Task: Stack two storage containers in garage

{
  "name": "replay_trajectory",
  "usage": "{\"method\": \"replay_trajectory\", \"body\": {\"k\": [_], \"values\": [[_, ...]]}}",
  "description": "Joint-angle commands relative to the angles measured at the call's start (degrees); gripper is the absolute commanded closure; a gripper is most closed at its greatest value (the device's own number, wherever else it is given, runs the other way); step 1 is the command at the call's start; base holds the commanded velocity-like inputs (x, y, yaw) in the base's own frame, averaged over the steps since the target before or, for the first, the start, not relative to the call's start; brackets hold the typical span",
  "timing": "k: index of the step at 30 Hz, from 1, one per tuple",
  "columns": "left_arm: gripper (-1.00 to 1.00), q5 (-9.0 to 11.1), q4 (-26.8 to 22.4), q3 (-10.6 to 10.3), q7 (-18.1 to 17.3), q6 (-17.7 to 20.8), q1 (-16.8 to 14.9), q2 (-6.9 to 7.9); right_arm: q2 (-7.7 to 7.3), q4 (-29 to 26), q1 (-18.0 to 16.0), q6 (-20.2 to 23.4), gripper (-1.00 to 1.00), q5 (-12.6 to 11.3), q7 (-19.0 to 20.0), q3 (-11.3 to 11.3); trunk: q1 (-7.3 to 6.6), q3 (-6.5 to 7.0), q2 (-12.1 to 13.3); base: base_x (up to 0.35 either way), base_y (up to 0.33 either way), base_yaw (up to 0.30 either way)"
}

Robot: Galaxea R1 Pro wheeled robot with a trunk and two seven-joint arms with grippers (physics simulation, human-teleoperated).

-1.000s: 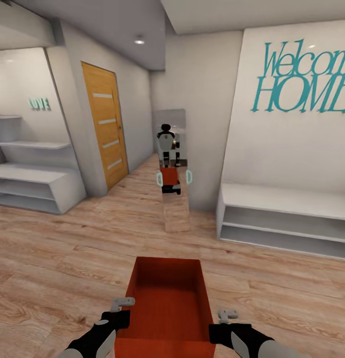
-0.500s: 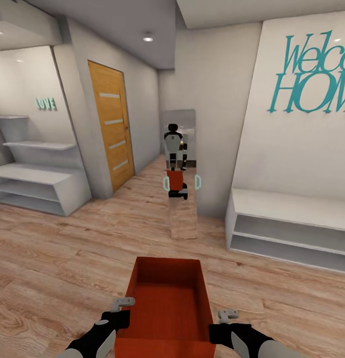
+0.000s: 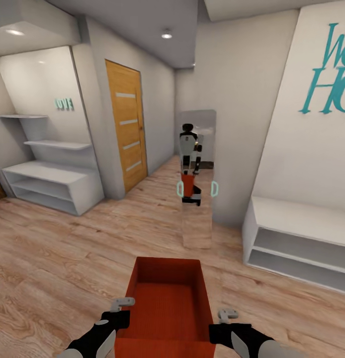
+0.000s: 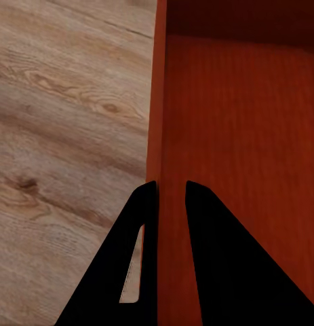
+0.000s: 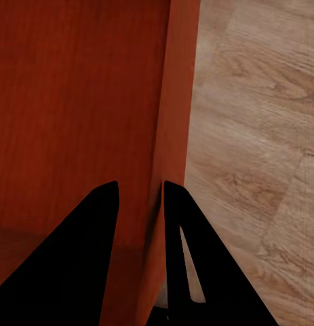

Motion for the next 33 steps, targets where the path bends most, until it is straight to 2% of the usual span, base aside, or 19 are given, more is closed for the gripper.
{"method": "replay_trajectory", "body": {"k": [1,24,33], "values": [[1.0,1.33,0.17,-1.57,-1.46,0.12,-0.01,0.06,-1.67,-3.62,-0.03,-1.51,1.0,0.24,0.13,-1.21,0.04,-0.08,-0.05,0.328,0.0,0.279],[1.0,1.33,0.17,-1.57,-1.46,0.12,-0.01,0.03,-1.67,-3.62,-0.03,-1.51,1.0,0.24,0.13,-1.23,0.04,-0.18,-0.05,0.328,0.001,0.279],[1.0,1.33,0.17,-1.57,-1.46,0.14,-0.01,0.07,-1.67,-3.62,-0.01,-1.51,1.0,0.24,0.13,-1.23,0.04,-0.36,-0.05,0.328,0.08,0.275]]}}
